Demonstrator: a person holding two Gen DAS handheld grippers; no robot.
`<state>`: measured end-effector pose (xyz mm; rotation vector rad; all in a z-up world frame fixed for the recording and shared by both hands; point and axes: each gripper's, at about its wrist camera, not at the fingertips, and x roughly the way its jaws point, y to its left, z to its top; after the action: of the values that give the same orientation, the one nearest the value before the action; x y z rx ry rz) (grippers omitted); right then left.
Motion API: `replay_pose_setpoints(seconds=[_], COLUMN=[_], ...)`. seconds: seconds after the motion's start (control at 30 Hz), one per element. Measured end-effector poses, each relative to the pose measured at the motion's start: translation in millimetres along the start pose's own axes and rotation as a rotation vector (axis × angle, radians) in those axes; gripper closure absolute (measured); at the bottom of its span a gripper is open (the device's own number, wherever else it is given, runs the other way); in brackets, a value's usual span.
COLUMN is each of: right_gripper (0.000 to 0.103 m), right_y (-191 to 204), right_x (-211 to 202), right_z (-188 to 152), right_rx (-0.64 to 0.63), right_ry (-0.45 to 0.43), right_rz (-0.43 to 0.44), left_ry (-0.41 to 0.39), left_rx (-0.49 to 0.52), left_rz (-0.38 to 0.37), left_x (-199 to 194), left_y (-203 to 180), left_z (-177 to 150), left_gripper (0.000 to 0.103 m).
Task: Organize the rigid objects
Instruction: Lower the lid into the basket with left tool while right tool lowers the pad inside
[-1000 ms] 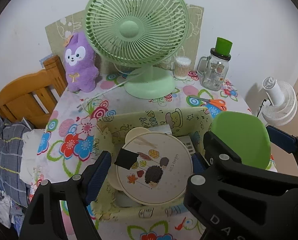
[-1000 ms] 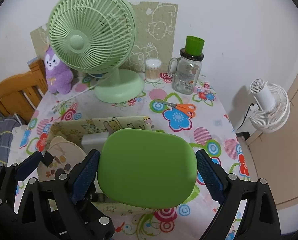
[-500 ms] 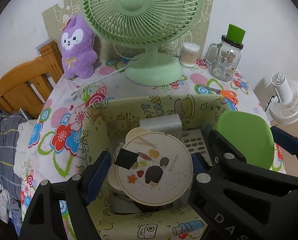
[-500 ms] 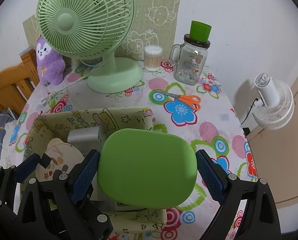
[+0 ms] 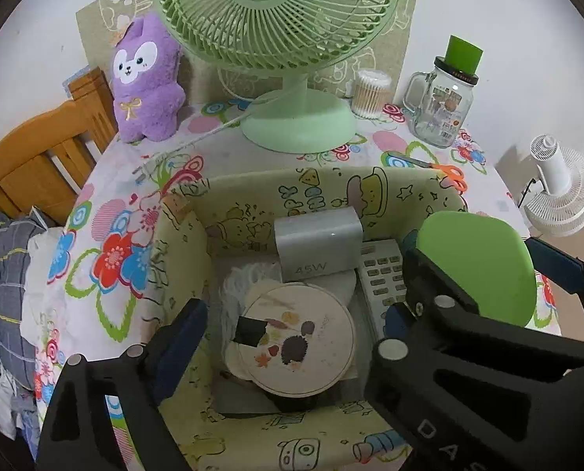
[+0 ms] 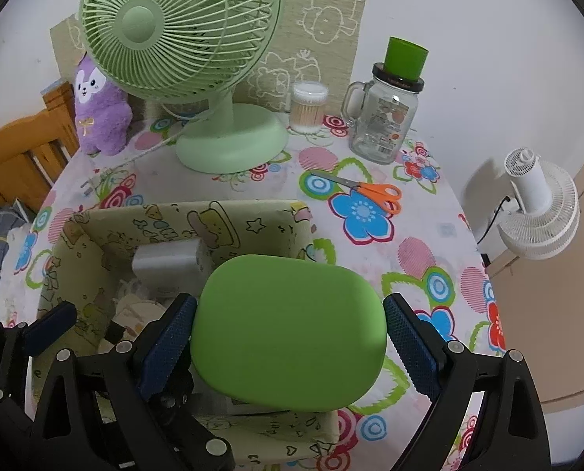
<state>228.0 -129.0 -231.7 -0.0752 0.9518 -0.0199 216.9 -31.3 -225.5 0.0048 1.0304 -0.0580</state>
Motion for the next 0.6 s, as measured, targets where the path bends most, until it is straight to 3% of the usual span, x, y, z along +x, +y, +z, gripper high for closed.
replay_pose_setpoints(seconds=[0.2, 0.6], right_gripper=[0.007, 0.007], right_y=[5.8, 32.9], right_x=[-7.2, -11.4], right_z=[2.5, 4.2], right_rx=[0.009, -0.016], right_ry=[0.0, 0.008], right_rz=[0.041, 0.134], left_ry=[-0.004, 0.024], left_rx=[0.034, -0.001], left_rz=[0.029, 0.083], left_x=[-11.2, -20.5], left_y=[3.6, 28.6], left_z=[3.1, -1.6], left_gripper=[0.008, 0.007])
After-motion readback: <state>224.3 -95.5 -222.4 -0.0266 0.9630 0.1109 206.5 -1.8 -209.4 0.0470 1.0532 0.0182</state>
